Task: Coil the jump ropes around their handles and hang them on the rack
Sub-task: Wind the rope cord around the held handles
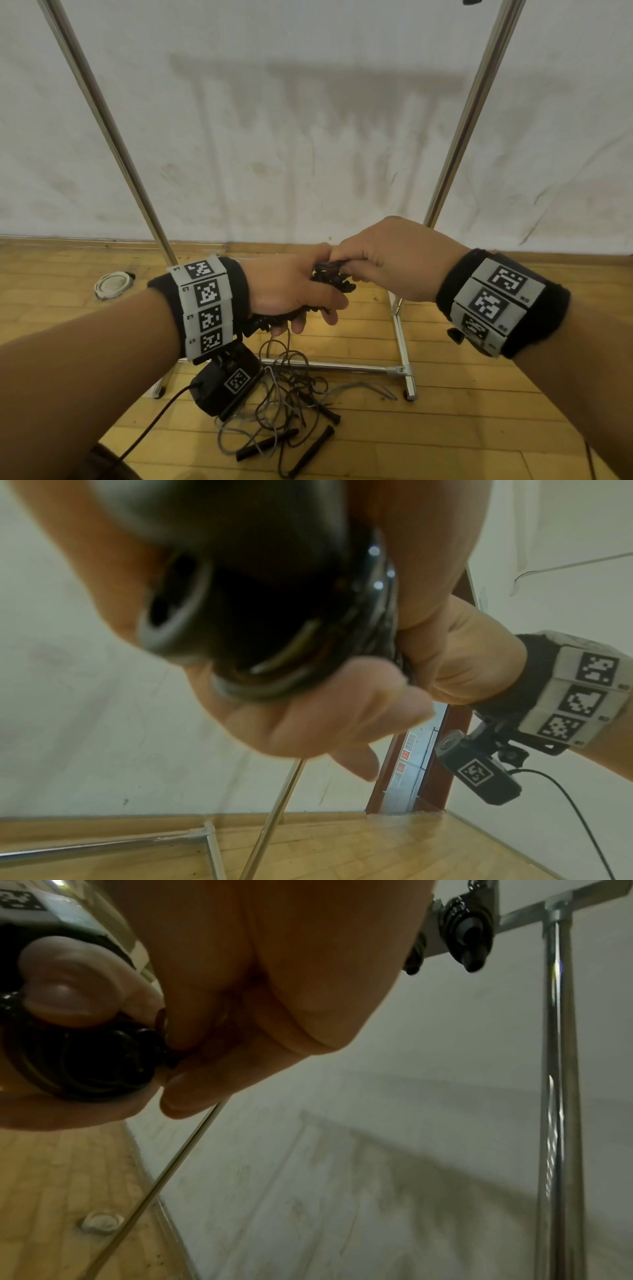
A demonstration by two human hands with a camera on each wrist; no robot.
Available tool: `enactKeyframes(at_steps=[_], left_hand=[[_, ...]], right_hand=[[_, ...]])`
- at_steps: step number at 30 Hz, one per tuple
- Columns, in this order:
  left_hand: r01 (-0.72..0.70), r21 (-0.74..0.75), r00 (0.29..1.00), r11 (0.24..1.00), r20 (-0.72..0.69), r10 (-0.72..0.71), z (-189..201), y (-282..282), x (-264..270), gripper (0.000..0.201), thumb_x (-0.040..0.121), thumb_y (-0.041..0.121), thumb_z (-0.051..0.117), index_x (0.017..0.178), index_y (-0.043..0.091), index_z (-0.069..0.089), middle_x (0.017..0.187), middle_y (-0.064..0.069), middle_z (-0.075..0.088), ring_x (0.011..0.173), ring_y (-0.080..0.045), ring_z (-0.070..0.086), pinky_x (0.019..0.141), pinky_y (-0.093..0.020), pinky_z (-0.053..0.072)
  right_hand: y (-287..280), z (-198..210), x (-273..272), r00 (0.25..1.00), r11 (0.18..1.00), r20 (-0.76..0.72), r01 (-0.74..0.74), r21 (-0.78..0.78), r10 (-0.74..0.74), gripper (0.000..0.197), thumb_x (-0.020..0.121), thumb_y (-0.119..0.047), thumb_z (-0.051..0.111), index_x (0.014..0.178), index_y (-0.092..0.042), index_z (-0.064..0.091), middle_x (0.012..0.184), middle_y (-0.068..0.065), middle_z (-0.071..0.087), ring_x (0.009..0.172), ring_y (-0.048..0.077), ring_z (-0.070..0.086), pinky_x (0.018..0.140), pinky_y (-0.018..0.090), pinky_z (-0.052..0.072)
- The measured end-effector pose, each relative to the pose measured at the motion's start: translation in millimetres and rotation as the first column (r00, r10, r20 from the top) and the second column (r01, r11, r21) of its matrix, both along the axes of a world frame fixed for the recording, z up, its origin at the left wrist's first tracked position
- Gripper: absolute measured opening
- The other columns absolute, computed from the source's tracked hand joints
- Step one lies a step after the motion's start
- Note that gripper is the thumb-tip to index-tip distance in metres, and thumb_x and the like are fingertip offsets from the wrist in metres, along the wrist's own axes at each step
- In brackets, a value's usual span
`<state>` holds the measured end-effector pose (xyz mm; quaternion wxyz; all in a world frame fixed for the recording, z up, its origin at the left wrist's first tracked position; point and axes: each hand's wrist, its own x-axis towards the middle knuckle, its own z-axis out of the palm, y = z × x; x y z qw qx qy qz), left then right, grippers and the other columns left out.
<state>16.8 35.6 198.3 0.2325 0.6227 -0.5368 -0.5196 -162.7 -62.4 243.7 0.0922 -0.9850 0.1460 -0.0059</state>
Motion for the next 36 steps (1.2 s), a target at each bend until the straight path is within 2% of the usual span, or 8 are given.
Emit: enactKeyframes(at_steps=[5,10,14,17,21,24,28,36], left_hand=[[-0.001,0.015,0.996,1.000,0.088,0.000,-5,1,-1,0.042,0.094,0.029,0.077,0.121,0.044,0.049,0.099,-0.008,0.080,0.054,-0.019,0.062,0.042,-0.028,0.050],[-0.026,0.066,0.985,0.997,0.172,0.015,-11,3,-2,0.039,0.093,0.030,0.077,0.113,0.047,0.048,0.101,-0.008,0.080,0.054,-0.019,0.062,0.043,-0.029,0.049],[-0.041,0.069,0.965,0.997,0.260,0.021,-13,5,0,0.043,0.092,0.031,0.076,0.123,0.041,0.047,0.098,-0.007,0.079,0.053,-0.020,0.062,0.042,-0.028,0.048],[-0.079,0.024,0.929,0.997,0.364,0.065,-12,5,0,0.041,0.095,0.031,0.072,0.124,0.039,0.044,0.096,-0.006,0.075,0.049,-0.016,0.063,0.039,-0.026,0.045],[-0.059,-0.225,0.825,0.973,0.537,0.174,-11,6,1,0.029,0.097,0.039,0.066,0.109,0.034,0.040,0.086,-0.001,0.070,0.045,-0.013,0.064,0.035,-0.022,0.043],[0.009,-0.366,0.799,0.931,0.563,0.214,-10,8,0,0.027,0.098,0.042,0.062,0.105,0.035,0.036,0.078,0.002,0.068,0.057,-0.008,0.066,0.038,-0.015,0.044],[0.079,-0.453,0.767,0.888,0.597,0.237,-7,9,0,0.032,0.098,0.049,0.061,0.100,0.041,0.030,0.075,0.006,0.064,0.058,-0.004,0.063,0.043,-0.016,0.040],[0.176,-0.521,0.733,0.835,0.635,0.242,1,16,-7,0.037,0.099,0.053,0.059,0.105,0.045,0.023,0.077,0.010,0.061,0.061,-0.004,0.059,0.049,-0.020,0.038]], right_hand=[[18,1,14,0.968,0.962,-0.248,-0.083,-0.259,0.017,0.020,0.101,-0.014,0.054,0.114,-0.023,0.067,0.089,-0.002,0.063,0.080,0.019,0.064,0.080,0.036,0.057],[31,-7,26,0.957,0.991,-0.276,0.052,-0.121,-0.084,0.031,0.104,-0.014,0.042,0.110,-0.008,0.071,0.089,0.002,0.058,0.082,0.022,0.060,0.085,0.035,0.053],[36,-15,28,0.956,0.994,-0.273,0.104,-0.035,-0.110,0.033,0.106,-0.022,0.035,0.093,-0.013,0.065,0.077,-0.001,0.052,0.071,0.018,0.052,0.067,0.031,0.043],[40,-15,24,0.954,0.995,-0.297,0.010,-0.103,-0.040,0.029,0.106,-0.016,0.035,0.118,-0.013,0.061,0.075,-0.006,0.042,0.063,0.009,0.043,0.062,0.026,0.037],[36,-22,14,0.993,0.985,-0.116,0.001,-0.173,-0.021,0.026,0.108,-0.019,0.037,0.131,-0.021,0.050,0.099,-0.006,0.060,0.076,0.014,0.058,0.070,0.032,0.054],[29,-23,8,0.995,0.997,0.060,0.075,-0.024,-0.074,0.031,0.109,-0.036,0.036,0.122,-0.031,0.063,0.107,-0.010,0.068,0.092,0.013,0.063,0.085,0.035,0.053],[22,-24,0,0.883,0.851,0.288,0.199,0.486,-0.371,0.016,0.091,-0.039,0.072,0.106,-0.042,0.078,0.101,-0.021,0.075,0.099,-0.003,0.065,0.093,0.023,0.049],[16,-27,-2,0.804,0.738,0.343,0.166,0.654,-0.486,0.036,0.076,-0.035,0.088,0.104,-0.034,0.064,0.096,-0.010,0.075,0.089,0.014,0.072,0.089,0.045,0.058]])
